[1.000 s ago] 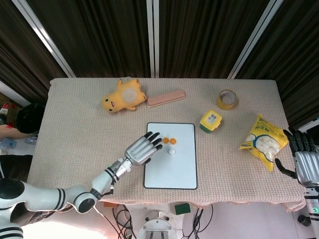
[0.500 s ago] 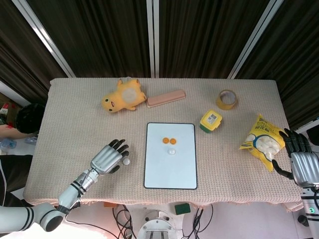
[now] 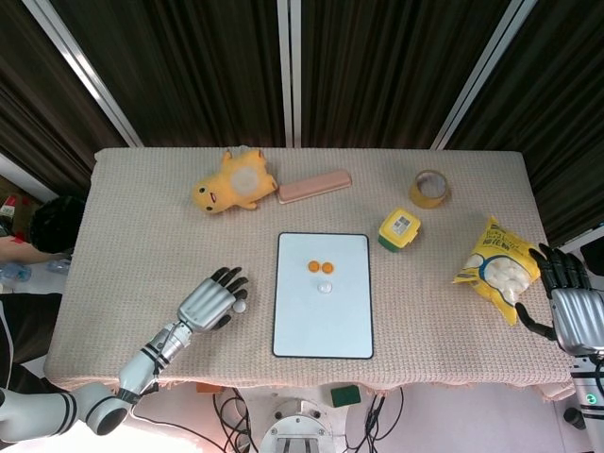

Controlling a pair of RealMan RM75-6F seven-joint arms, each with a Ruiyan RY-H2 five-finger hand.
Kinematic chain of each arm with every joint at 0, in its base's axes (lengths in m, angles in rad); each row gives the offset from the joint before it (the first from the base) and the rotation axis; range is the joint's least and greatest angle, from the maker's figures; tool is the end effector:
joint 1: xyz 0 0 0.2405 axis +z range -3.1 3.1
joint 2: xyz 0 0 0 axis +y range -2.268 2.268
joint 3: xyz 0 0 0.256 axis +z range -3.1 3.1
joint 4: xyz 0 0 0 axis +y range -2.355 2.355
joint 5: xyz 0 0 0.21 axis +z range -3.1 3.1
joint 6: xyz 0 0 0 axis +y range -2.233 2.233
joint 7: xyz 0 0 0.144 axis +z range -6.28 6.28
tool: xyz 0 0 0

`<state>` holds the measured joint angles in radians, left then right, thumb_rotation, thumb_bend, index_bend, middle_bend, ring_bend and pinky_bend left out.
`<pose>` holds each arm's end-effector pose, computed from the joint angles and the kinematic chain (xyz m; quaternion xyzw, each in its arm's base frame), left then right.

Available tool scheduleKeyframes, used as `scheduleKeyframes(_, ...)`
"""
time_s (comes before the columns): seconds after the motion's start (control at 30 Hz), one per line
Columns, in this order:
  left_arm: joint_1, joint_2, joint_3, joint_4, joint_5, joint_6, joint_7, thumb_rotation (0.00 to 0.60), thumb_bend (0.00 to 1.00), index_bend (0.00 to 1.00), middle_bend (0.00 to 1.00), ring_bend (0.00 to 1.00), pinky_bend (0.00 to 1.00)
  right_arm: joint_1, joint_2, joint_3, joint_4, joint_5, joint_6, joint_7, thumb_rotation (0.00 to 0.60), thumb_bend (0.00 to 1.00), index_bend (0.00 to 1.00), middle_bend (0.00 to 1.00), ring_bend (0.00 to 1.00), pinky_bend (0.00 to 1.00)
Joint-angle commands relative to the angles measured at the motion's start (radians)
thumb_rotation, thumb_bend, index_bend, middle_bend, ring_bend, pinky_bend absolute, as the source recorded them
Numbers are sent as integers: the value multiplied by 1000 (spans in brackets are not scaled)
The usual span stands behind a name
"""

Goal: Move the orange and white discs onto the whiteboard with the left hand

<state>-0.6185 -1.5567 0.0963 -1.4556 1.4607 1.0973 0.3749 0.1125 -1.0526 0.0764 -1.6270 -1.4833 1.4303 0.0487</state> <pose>-0.1907 0.2592 -0.0384 -0.8336 -0.2577 -0.3270 0.3630 -0.3105 -0.1953 0.1768 0.5985 -0.3903 0.3879 0.5822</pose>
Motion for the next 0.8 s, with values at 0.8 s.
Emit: scheduleKeyframes(0.8, 8, -24, -41, 39, 23, -47, -1, 599, 283, 409, 199, 88, 170, -4, 6, 2, -8, 10, 3, -11, 600, 315, 0, 0, 0, 0)
